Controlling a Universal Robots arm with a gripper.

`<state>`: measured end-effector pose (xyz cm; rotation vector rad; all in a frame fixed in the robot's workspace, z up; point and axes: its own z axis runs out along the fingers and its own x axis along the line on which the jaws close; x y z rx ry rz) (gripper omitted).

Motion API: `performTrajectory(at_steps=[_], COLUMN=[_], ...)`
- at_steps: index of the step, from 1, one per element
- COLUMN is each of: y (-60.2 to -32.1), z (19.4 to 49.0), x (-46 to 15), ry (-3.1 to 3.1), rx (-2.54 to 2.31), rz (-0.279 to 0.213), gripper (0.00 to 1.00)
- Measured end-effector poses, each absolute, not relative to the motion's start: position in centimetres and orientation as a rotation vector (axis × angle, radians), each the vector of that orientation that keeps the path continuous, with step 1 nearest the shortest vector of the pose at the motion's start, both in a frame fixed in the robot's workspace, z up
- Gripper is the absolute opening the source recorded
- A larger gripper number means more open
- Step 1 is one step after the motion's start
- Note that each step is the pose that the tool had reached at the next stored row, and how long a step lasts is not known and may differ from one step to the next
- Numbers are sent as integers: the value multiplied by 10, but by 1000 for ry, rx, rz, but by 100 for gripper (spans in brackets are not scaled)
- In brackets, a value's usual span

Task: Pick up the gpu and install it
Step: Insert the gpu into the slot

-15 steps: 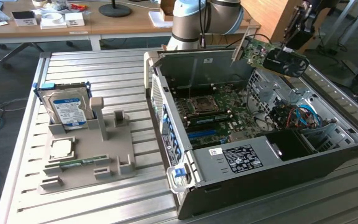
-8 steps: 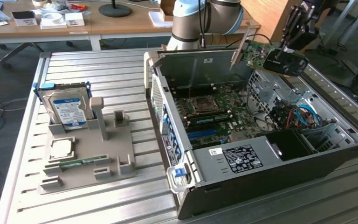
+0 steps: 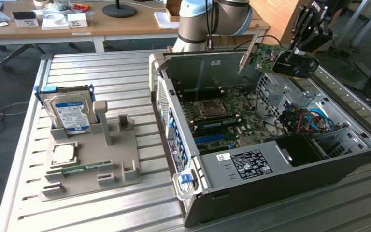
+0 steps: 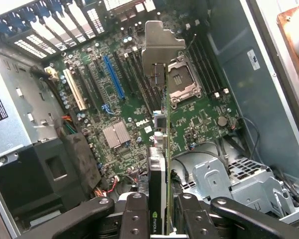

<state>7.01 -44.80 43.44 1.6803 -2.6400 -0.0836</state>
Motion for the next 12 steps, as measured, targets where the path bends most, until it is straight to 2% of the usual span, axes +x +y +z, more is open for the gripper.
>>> performTrajectory(at_steps=[12], y=[-448], z=[434], x=[70], ry=[-2534], rx=[1831], rz=[-82], gripper=[27])
